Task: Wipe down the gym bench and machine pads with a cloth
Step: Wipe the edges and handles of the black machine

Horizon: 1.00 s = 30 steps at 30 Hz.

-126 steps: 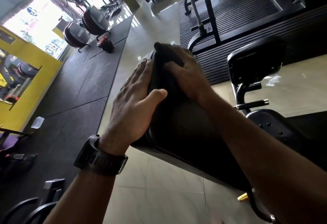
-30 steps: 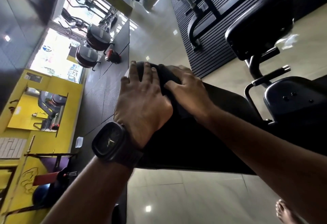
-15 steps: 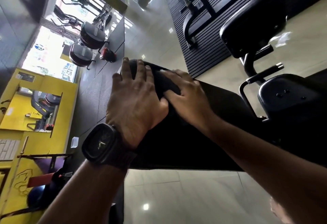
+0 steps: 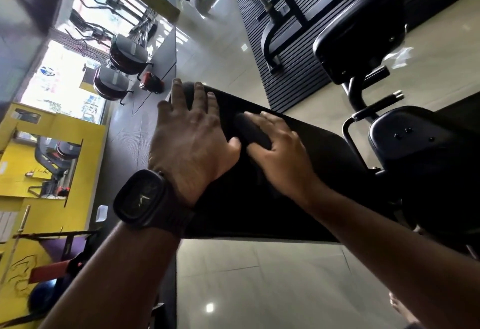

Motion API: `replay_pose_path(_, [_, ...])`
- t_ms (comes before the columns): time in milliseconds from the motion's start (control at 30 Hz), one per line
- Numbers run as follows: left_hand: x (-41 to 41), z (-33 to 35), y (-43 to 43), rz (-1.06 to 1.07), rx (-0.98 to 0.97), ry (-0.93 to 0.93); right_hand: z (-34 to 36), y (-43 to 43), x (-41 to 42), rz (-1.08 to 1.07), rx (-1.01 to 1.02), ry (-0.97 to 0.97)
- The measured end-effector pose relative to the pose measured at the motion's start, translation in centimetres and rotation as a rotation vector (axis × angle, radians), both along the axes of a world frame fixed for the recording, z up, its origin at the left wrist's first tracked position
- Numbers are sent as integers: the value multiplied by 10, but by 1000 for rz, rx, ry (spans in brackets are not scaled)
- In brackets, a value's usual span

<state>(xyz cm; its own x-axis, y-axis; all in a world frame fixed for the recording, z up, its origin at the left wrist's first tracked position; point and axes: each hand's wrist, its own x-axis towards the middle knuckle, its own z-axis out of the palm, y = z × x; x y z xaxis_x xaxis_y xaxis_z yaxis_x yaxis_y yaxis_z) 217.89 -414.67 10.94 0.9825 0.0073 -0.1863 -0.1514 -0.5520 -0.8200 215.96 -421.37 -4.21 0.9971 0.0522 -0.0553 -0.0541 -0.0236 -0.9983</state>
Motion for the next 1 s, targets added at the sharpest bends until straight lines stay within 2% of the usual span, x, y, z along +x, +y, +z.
replay_pose_path(67, [0,0,0,4,25,8,-18,-2,8,-11,-12,105])
replay_pose_path(167, [-2,-1,1,7,63,15,-30,-4,-26,-92,-62,264])
replay_pose_path(267, [-5,-1,0,10,77,31,-8,-2,-59,-74,-83,219])
replay_pose_path(400, [-8,-1,-1,29,82,53,10,0,-50,-51,-98,-30])
replay_pose_path(433, [-9,-1,-2,36,78,58,3,0,-43,-48,-85,-22])
replay_pose_path(500, [-11,0,-3,44,78,68,-18,-4,-38,-67,-51,127])
replay_pose_path(600, [-16,-3,-5,52,106,99,-30,-8,-72,-126,-43,299])
replay_pose_path(700, [-17,-4,-7,64,118,102,-11,-2,-110,-113,-6,204])
replay_pose_path(833, [-18,-5,-9,71,122,103,-2,-2,-76,-82,-6,42])
replay_pose_path(900, [-19,-5,-9,66,132,115,-17,-5,-53,-62,-39,69])
replay_pose_path(1000, [-20,-8,-10,51,161,147,-37,-8,-56,-114,-49,256])
